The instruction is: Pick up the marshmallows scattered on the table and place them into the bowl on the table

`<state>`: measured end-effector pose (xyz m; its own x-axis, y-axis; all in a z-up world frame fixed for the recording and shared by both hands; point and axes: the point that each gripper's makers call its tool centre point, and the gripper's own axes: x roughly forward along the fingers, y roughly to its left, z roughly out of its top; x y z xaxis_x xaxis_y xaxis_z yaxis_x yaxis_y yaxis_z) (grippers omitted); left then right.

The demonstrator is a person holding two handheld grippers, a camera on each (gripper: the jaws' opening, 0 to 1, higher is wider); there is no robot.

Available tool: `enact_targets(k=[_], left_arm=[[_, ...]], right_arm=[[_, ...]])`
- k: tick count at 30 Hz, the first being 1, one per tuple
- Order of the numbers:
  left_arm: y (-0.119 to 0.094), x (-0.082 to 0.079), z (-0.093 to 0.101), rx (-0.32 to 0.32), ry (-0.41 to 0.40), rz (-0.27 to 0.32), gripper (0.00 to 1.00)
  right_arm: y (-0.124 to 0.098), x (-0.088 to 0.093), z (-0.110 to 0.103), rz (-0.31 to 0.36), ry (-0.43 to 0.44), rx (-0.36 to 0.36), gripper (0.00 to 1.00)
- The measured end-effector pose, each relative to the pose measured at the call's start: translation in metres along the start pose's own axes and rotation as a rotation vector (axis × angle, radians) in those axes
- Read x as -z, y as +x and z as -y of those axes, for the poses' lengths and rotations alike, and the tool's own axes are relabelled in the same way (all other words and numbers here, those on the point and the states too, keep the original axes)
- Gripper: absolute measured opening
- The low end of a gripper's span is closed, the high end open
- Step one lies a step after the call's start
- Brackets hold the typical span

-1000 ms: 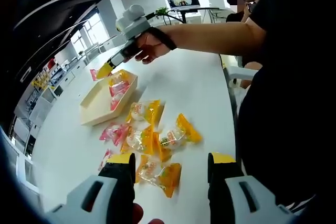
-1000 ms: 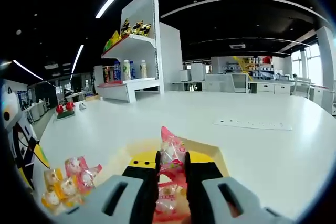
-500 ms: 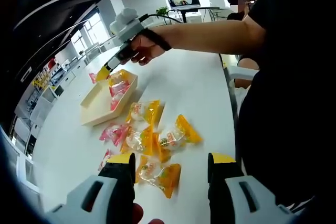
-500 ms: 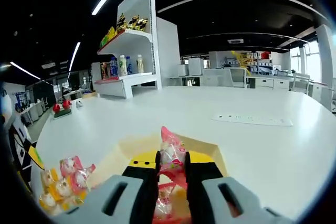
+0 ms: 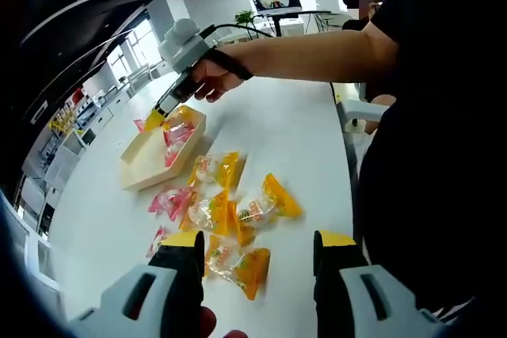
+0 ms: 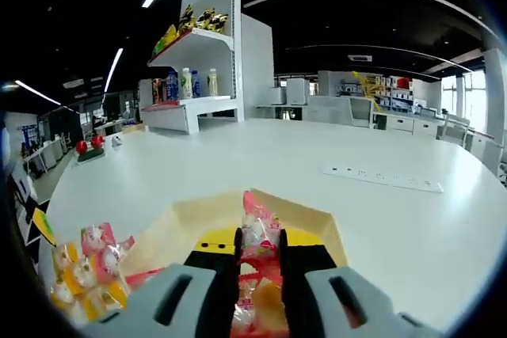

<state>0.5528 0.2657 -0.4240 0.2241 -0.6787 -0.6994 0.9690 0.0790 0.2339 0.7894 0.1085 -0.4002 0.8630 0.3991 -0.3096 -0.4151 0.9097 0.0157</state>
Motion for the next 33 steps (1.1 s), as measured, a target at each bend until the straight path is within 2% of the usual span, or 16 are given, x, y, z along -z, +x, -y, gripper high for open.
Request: enact_targets(k=[10,27,29,31,33], left_arm=[[-0.001,-0.002,-0.003,-0.011,-0.005,0.008,0.56],[-0.001,0.002,-0.001,-0.007,-0.003,0.001,0.56],[-0.002,0.002,-0.002,-0.009,-0.004,0.002,0.56],[-0.002,0.002,-0.002,-0.011,-0.006,0.004,0.56],[-0.002,0.003,-0.002,-0.011,-0.009,0.003,0.56]], right_arm=[[0.004,0.005,-0.004,-0.011,0.000,-0.013,0.20],[0.005,0.000,-0.002,0.011,-0.007,0.008,0.20],[0.005,-0.002,-0.002,0.018,-0.002,0.009,0.25],[0.005,-0.004,-0.002,0.025,0.003,0.011,0.37],[0.003,-0.007,-0.005,0.035,-0.002,0.001,0.41]])
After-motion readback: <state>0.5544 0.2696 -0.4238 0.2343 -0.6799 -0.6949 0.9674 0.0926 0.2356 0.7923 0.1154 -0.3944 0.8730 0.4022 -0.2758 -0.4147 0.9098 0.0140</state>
